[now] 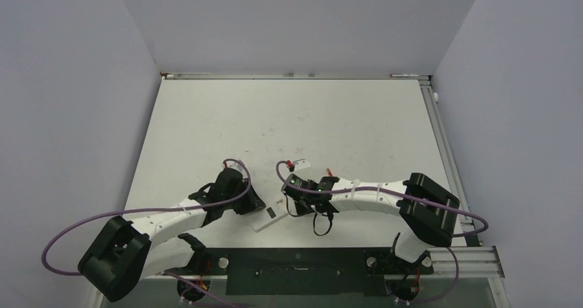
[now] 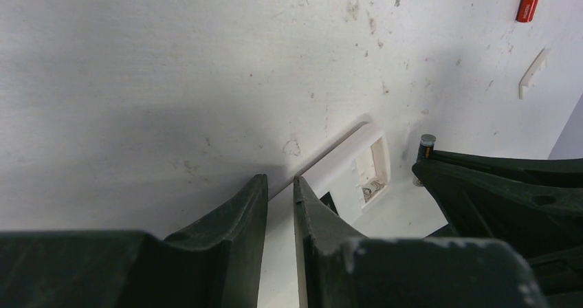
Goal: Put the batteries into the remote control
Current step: Adjust the remote control at the center of the board.
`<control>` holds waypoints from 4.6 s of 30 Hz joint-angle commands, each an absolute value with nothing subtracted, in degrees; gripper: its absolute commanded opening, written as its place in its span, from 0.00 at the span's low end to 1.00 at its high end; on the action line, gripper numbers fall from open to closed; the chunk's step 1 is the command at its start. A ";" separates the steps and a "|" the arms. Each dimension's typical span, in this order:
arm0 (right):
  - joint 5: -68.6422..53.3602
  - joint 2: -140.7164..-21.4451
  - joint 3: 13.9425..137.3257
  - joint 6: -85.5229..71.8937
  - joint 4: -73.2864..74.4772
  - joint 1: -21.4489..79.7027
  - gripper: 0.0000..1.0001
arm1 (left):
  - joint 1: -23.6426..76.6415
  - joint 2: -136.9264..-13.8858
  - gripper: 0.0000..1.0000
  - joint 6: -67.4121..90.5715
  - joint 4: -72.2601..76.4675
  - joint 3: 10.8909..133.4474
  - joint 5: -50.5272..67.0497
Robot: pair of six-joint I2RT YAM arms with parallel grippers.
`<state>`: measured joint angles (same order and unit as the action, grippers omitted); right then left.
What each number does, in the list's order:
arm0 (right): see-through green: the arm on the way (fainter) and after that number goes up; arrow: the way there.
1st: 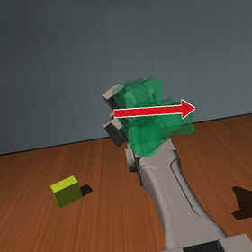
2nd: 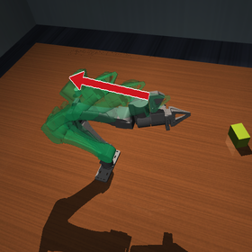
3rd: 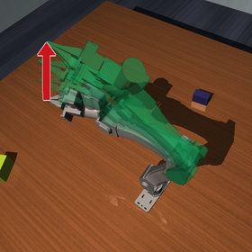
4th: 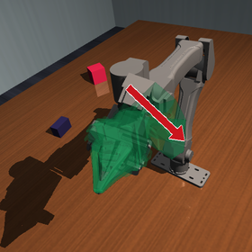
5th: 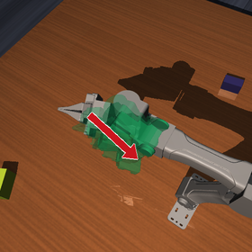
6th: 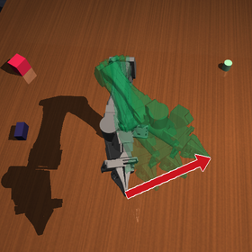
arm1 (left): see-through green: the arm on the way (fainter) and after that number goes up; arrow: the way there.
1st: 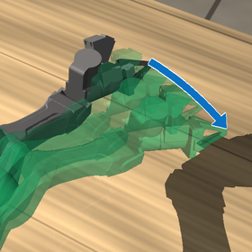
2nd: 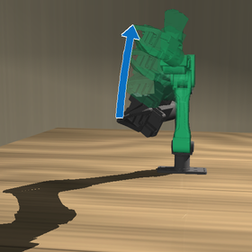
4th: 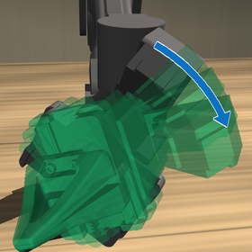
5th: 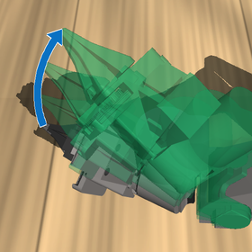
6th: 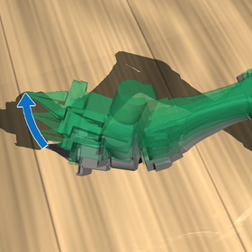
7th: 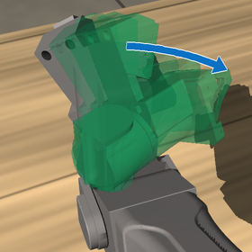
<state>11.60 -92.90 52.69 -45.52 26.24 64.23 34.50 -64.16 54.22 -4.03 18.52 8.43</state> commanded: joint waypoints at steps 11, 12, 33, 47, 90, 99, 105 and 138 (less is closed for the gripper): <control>12.28 -82.99 49.04 -43.23 27.67 65.45 0.08 | 43.73 -56.52 0.17 67.57 -9.58 14.60 3.17; 12.29 -82.72 48.82 -43.24 27.69 65.55 0.08 | 43.97 -55.44 0.18 67.81 -10.45 14.51 2.71; 9.14 -80.01 50.07 -36.85 29.07 66.88 0.09 | 49.20 -42.14 0.21 76.35 -14.10 8.70 4.20; 4.40 -80.84 53.70 -26.36 28.82 66.84 0.08 | 52.04 -47.27 0.32 73.95 -11.43 12.09 2.33; -13.79 -69.64 54.18 4.21 21.99 71.88 0.09 | 46.32 -31.69 0.43 77.07 4.93 13.14 25.05; -13.68 -68.98 54.03 4.74 20.82 72.27 0.09 | 46.27 -33.46 0.35 78.27 8.49 11.53 26.51; -13.36 -68.45 54.07 4.91 20.42 72.48 0.09 | 46.31 -34.53 0.28 78.10 9.23 11.66 26.98; -14.84 -56.87 44.62 5.04 16.56 72.93 0.31 | 46.38 -32.48 0.00 87.02 21.22 7.41 27.96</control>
